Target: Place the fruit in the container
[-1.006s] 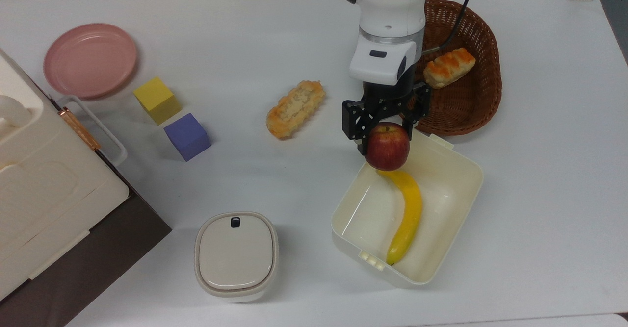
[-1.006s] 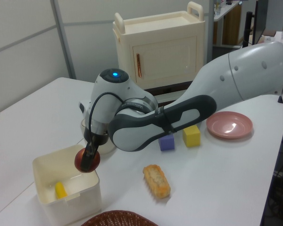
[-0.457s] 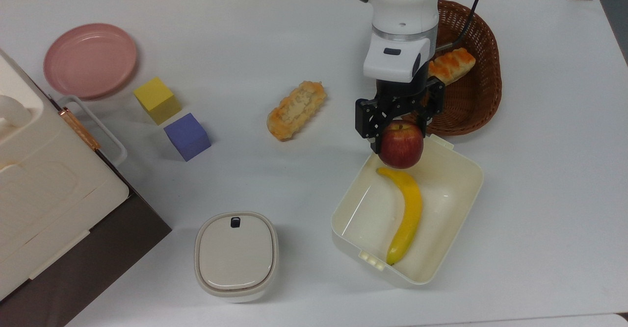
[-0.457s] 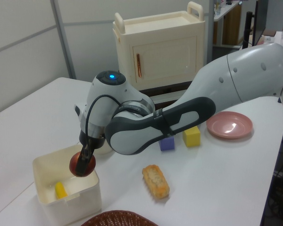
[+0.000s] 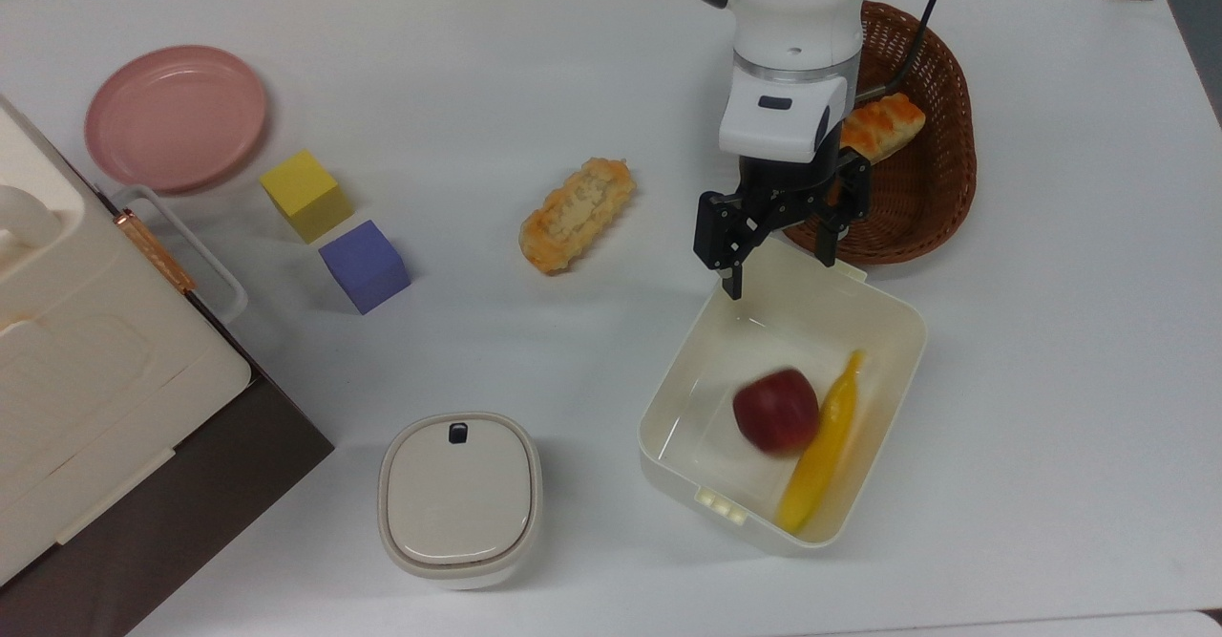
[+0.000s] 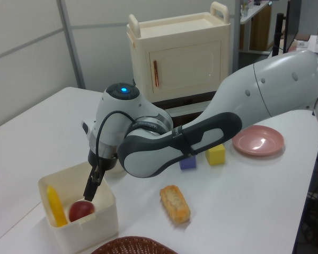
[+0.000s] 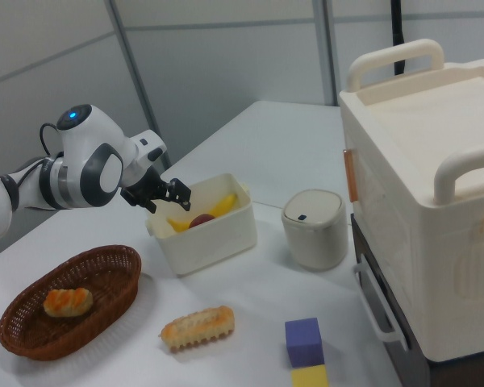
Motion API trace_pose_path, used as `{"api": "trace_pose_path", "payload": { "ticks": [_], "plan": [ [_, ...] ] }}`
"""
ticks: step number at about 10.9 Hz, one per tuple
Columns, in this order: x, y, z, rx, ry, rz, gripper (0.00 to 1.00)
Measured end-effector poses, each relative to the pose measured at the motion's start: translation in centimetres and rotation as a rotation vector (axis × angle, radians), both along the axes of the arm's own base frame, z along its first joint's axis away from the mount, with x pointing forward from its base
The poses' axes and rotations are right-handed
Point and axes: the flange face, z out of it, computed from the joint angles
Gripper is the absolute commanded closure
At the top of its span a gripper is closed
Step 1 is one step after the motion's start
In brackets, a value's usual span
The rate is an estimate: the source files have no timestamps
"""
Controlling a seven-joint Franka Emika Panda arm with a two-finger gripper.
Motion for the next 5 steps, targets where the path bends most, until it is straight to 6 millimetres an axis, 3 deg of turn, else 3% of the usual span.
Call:
{"api": "trace_pose_path", "payload": {
  "ticks": [2, 5],
  "plan": [
    [0.3, -1.2, 0.7, 0.001, -0.008, -0.021, 0.00],
    [-0.1, -7.3, 3.1, -0.049, 0.116, -0.119, 0.00]
  ]
}}
